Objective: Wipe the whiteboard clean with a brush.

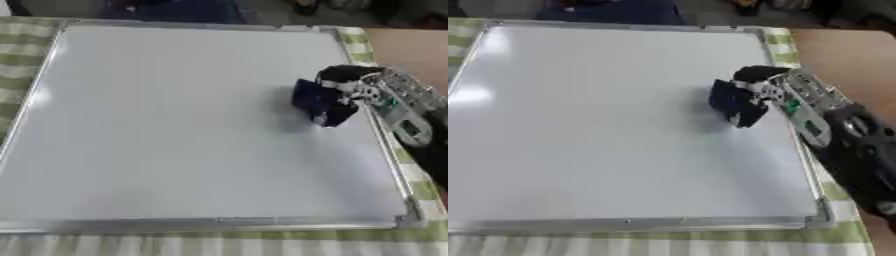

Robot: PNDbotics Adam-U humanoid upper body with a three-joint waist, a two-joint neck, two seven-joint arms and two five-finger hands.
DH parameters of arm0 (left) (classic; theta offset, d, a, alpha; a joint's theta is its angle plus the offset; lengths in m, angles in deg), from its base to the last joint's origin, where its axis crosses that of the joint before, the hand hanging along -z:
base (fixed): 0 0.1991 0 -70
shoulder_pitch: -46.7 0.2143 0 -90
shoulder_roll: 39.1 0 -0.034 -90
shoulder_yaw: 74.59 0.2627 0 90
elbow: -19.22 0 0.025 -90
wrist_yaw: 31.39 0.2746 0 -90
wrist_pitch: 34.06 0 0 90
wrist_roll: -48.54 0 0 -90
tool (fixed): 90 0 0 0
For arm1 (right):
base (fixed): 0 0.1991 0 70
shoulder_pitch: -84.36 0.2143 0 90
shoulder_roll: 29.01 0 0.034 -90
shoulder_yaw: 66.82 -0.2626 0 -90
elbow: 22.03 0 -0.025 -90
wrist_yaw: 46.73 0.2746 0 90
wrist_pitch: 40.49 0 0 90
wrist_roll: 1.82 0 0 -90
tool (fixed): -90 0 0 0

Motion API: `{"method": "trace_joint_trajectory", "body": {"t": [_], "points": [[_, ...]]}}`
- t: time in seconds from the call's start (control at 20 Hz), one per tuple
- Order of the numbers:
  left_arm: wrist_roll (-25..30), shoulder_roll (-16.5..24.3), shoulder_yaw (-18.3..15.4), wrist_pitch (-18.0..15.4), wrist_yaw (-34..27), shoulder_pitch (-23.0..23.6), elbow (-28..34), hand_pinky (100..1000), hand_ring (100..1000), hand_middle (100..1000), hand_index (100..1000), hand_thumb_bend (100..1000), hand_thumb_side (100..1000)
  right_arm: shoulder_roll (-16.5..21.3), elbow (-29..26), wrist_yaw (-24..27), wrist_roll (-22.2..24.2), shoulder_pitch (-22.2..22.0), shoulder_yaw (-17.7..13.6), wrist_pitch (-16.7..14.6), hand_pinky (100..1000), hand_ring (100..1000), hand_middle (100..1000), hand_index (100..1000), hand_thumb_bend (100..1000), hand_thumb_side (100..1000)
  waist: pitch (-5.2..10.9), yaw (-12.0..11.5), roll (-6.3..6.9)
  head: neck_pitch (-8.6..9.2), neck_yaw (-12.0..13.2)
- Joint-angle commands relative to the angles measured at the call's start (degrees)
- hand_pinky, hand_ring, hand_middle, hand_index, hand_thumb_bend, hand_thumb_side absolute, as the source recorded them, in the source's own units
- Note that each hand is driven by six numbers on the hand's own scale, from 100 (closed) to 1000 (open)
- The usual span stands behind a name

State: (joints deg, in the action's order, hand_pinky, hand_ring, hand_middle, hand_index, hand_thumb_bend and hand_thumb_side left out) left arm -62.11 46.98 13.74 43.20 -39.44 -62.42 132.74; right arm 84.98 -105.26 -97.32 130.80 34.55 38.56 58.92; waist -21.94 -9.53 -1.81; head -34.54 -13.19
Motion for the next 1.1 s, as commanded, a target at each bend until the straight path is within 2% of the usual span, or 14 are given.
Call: {"method": "trace_joint_trajectory", "body": {"t": [0.05, 0.7, 1.1], "points": [[0.13, 0.55, -0.19, -0.08, -0.28, -0.4, 1.07, 657, 779, 765, 828, 282, 1000, 0.44, 2.36, -1.71, -0.02, 0.16, 0.5, 0.38, 549, 770, 585, 339, 100, 173, 0.59, -0.07, 0.37, 0.92, -0.04], [0.19, 0.63, -0.18, -0.02, -0.24, -0.31, 1.07, 658, 780, 765, 829, 282, 1000, -0.04, 5.83, -4.65, -0.45, 2.21, 0.12, 0.5, 550, 773, 573, 332, 100, 152, 0.49, -0.15, 0.14, 1.04, -0.13], [0.19, 0.65, -0.23, -0.04, -0.28, -0.4, 1.07, 658, 779, 766, 828, 283, 1000, 1.37, 2.67, -1.92, 1.09, 0.25, 0.99, -1.13, 549, 771, 564, 274, 100, 137, 0.47, -0.18, 0.08, 0.98, -0.04]]}}
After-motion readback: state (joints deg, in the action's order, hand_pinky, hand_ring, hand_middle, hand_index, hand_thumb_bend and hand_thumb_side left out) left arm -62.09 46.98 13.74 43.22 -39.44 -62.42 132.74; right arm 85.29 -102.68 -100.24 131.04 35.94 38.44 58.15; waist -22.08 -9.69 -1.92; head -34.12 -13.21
